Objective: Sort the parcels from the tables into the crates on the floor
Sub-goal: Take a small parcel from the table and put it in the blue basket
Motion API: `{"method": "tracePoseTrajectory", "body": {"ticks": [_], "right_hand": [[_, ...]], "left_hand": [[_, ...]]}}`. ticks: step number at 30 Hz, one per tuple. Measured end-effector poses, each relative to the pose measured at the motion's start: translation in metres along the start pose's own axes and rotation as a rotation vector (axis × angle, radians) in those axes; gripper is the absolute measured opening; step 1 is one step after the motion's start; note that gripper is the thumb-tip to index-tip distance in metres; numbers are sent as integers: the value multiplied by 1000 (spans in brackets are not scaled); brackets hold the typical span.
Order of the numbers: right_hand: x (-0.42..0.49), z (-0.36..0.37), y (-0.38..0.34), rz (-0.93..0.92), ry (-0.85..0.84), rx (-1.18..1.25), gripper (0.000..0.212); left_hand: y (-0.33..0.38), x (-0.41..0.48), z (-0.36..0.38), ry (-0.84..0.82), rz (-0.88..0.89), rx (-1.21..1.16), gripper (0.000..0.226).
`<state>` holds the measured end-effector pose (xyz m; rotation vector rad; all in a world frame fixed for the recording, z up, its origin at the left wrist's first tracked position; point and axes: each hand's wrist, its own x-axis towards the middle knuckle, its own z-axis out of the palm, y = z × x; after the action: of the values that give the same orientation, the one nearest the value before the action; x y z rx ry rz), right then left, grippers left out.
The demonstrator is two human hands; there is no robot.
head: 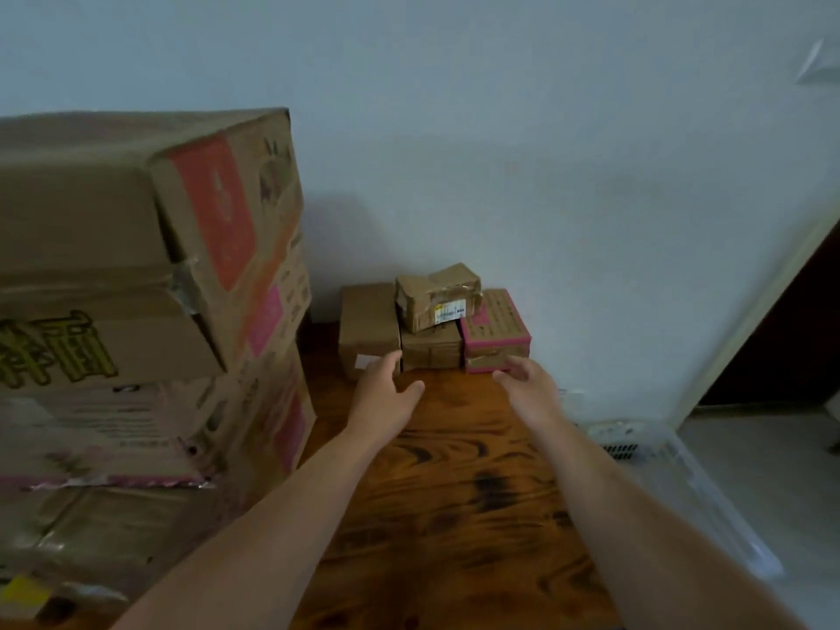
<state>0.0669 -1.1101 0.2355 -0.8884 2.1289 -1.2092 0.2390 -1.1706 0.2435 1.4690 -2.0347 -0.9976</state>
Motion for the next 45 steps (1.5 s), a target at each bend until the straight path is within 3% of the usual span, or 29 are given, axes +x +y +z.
{"method": "tracePoseTrajectory", "body": {"ticks": [12, 25, 31, 37, 41, 45], "right_hand": [[143, -21, 21, 48, -68, -70, 43], [259, 52, -7, 93, -174, -33, 68], [283, 67, -6, -1, -201, -114, 26], [274, 52, 3, 7, -136, 12, 30], [257, 29, -2, -21, -70, 152, 6], [228, 7, -9, -39, -50, 272, 8]], "left_hand": [[28, 119, 66, 80, -164, -150, 58], [-15, 226, 58, 144, -370, -342, 70], [-14, 258, 67, 110, -280, -249, 41], [-1, 248, 66, 225, -205, -233, 35], [14, 232, 59, 302, -174, -418, 28], [28, 203, 51, 305, -276, -603, 37]]}}
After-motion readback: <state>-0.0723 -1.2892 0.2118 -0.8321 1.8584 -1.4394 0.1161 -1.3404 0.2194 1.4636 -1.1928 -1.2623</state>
